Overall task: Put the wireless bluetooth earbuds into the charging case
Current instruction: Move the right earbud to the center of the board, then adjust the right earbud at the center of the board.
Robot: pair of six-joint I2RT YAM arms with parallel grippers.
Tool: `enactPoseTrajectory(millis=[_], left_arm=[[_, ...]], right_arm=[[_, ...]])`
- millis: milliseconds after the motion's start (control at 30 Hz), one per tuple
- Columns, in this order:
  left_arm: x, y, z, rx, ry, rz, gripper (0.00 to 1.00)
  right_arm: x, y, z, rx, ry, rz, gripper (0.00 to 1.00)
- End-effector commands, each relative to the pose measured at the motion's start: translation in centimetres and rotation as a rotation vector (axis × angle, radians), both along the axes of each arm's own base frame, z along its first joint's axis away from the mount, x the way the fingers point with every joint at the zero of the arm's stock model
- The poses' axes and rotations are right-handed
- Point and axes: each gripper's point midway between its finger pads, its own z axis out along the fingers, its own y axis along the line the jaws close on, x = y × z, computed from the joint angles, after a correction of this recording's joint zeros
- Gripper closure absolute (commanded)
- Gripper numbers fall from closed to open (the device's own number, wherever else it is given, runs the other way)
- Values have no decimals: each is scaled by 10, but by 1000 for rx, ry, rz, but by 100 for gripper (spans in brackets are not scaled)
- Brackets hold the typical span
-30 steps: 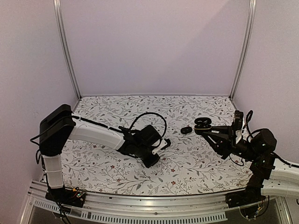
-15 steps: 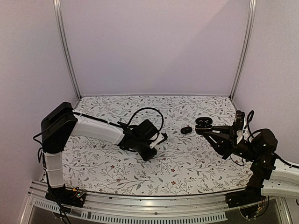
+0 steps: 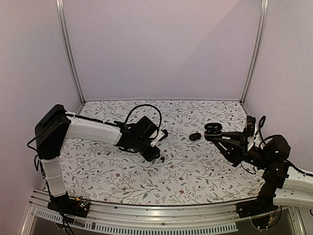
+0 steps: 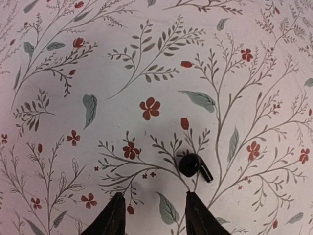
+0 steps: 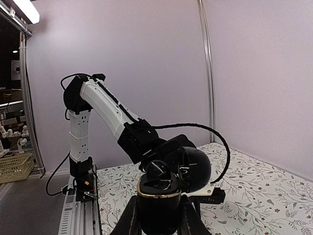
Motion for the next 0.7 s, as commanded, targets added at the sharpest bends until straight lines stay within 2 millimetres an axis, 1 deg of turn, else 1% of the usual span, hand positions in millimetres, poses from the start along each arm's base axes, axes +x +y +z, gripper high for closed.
enactPoseTrajectory(millis=[0, 100, 133, 167, 200, 300, 467, 667], left_arm=[[0, -29, 40, -143, 65, 18, 56], [-3, -36, 34, -114, 124, 34, 51], [-1, -40, 36, -107, 130, 38, 50], [-2, -42, 33, -93, 141, 44, 50], [-5, -42, 29, -74, 158, 49, 50], [-3, -42, 20, -27, 179, 83, 51], [-1, -41, 14, 14, 208, 134, 51], [-6, -42, 4, 56, 240, 145, 51]], right_arm=[[5, -5, 16, 23, -19, -40, 100], [6, -6, 16, 23, -18, -53, 100], [7, -7, 17, 24, -18, -58, 100], [7, -8, 17, 21, -19, -63, 100], [7, -8, 17, 21, -19, -66, 100], [8, -9, 17, 19, -20, -72, 100], [8, -9, 15, 17, -19, -72, 100], [8, -9, 13, 14, -16, -74, 100]])
